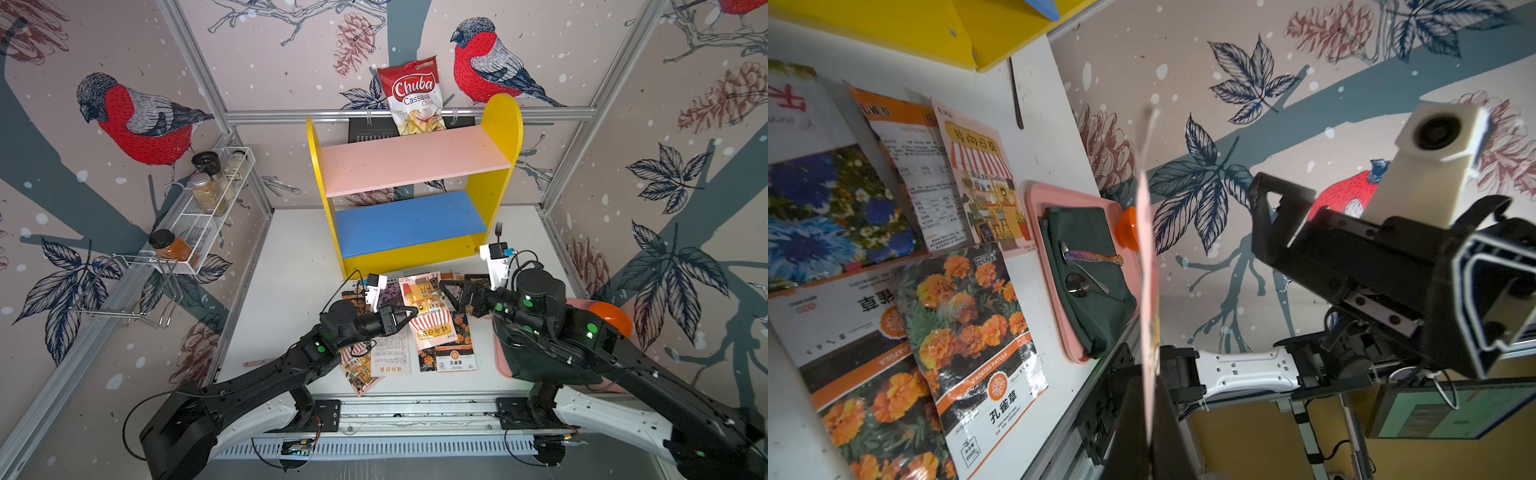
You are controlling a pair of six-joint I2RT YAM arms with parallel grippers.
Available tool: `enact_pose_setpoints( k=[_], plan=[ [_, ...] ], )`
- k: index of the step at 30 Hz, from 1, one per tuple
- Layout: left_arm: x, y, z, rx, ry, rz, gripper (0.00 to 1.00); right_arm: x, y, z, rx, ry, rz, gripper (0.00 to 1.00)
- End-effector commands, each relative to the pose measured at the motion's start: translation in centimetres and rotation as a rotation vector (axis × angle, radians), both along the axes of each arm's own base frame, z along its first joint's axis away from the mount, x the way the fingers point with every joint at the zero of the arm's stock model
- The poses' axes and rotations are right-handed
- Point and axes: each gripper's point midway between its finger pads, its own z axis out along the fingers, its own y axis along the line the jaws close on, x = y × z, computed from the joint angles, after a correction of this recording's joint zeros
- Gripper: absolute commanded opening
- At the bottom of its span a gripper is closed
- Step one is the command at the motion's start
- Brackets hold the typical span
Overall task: Take the seed bag off the shelf
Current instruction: Place the seed packet at the center of the board.
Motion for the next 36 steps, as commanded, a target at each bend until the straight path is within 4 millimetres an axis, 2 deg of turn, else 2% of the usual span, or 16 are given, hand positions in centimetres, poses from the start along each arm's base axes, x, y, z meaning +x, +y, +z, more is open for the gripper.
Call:
enact_pose_setpoints(
  k=[1,4,13,21,31,36],
  plan=[
    [0.1,-1.9,0.8,-0.023,-0.063,-0.004,0.0,0.3,-2.1,-0.3,-0.058,-0.013,-0.075,1.0],
    [0.0,-3.7,-0.9,0.031,-0.053,-0.022,0.0,0.0,-3.0,0.3,-0.041,-0.023,-0.09,1.0],
    [0.2,-9.0,-4.3,0.11,-0.023,-0.1,0.0,-0.4,-4.7,0.6,-0.044,-0.027,-0.131,1.0],
    [0.4,-12.5,-8.7,0.173,0.032,-0.182,0.0,-0.7,-5.6,0.6,-0.048,-0.03,-0.146,1.0],
    [0.2,-15.1,-12.4,0.259,0.079,-0.236,0.0,-0.9,-6.2,0.3,-0.052,-0.027,-0.157,1.0],
    [0.5,-15.3,-14.3,0.318,0.122,-0.225,0.0,-0.9,-6.3,0.5,-0.052,-0.031,-0.159,1.0]
  ],
)
